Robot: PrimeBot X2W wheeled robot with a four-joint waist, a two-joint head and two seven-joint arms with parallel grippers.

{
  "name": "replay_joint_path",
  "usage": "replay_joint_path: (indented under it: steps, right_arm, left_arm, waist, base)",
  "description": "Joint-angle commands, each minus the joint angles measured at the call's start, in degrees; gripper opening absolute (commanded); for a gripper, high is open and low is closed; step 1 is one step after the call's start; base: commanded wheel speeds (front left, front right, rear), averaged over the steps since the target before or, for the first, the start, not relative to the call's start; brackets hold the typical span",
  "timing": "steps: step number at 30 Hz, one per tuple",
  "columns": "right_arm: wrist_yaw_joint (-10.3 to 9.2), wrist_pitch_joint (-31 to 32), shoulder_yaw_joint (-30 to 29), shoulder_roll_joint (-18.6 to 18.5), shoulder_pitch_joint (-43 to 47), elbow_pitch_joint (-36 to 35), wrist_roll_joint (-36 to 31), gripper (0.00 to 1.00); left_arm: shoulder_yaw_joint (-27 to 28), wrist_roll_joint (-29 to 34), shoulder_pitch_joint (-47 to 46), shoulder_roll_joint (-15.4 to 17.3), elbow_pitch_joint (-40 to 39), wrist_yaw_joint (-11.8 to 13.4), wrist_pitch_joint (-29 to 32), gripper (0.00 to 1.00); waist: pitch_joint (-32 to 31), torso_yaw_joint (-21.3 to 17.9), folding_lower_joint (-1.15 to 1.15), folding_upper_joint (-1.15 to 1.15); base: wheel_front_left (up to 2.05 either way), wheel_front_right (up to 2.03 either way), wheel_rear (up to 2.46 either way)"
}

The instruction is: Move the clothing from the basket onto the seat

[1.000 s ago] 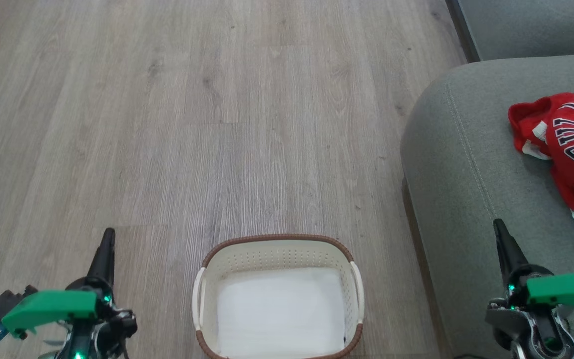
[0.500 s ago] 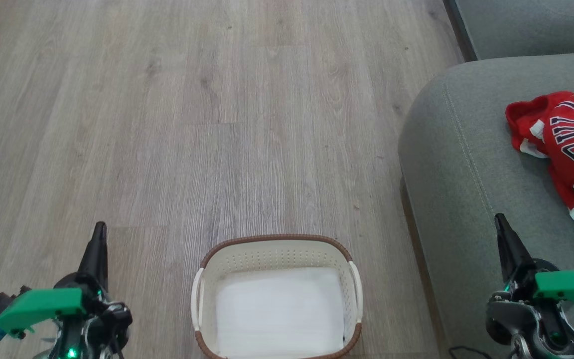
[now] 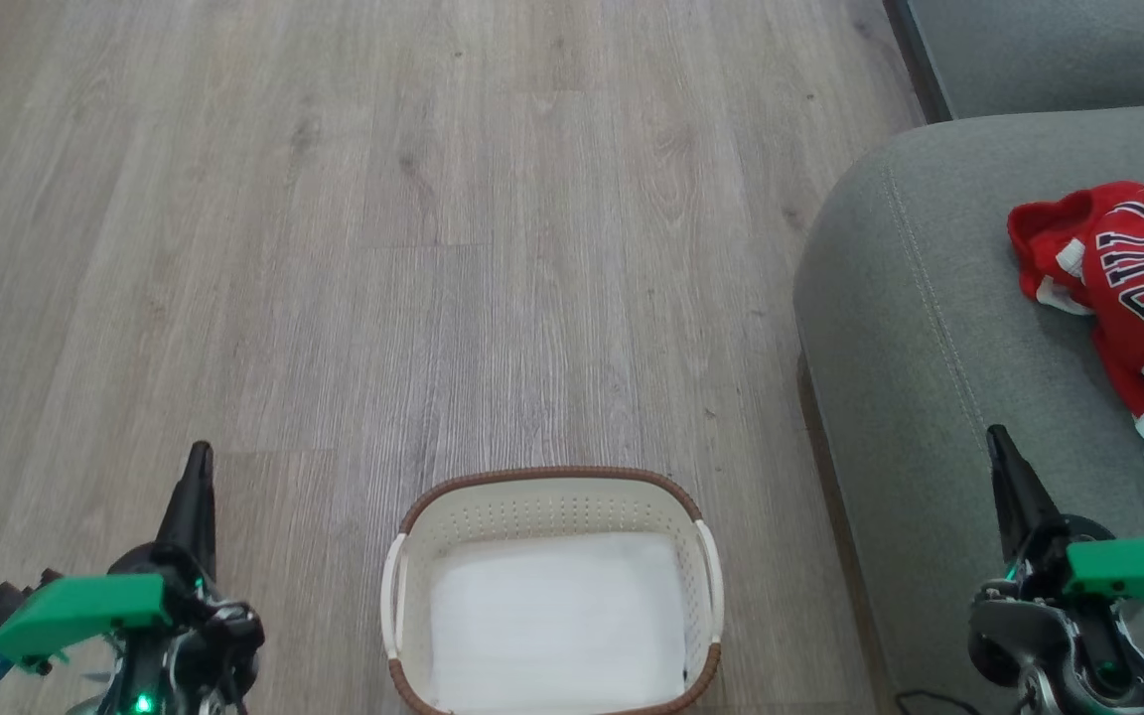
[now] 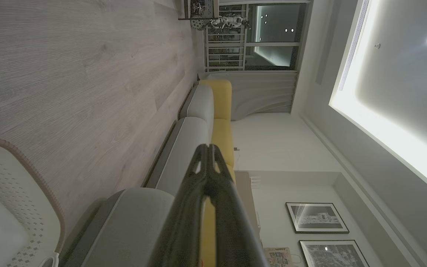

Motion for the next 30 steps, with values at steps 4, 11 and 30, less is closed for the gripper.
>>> replay_joint_path:
  steps: [4, 11, 30]
  right_arm:
    - [-0.01, 0.47, 0.98, 0.22, -2.86, -1.86, 0.15, 0.00]
    - [-0.01, 0.51, 0.92, 0.26, -2.86, -1.85, 0.11, 0.00]
    - [-0.01, 0.61, 0.80, 0.34, -2.88, -1.85, 0.01, 0.00]
  left_arm:
    - [1.95, -0.04, -2.75, 0.30, -1.53, -0.38, 0.23, 0.00]
    - [1.99, -0.01, -2.76, 0.27, -1.53, -0.38, 0.27, 0.00]
    - [2.09, 0.07, -2.76, 0.20, -1.53, -0.38, 0.34, 0.00]
  waist:
    - [0.00, 0.00, 0.00, 0.00]
    - [0.00, 0.00, 0.00, 0.00]
    - [0.00, 0.00, 0.00, 0.00]
  base:
    - [0.00, 0.00, 0.00]
    - [0.00, 0.00, 0.00]
    - [0.00, 0.00, 0.00]
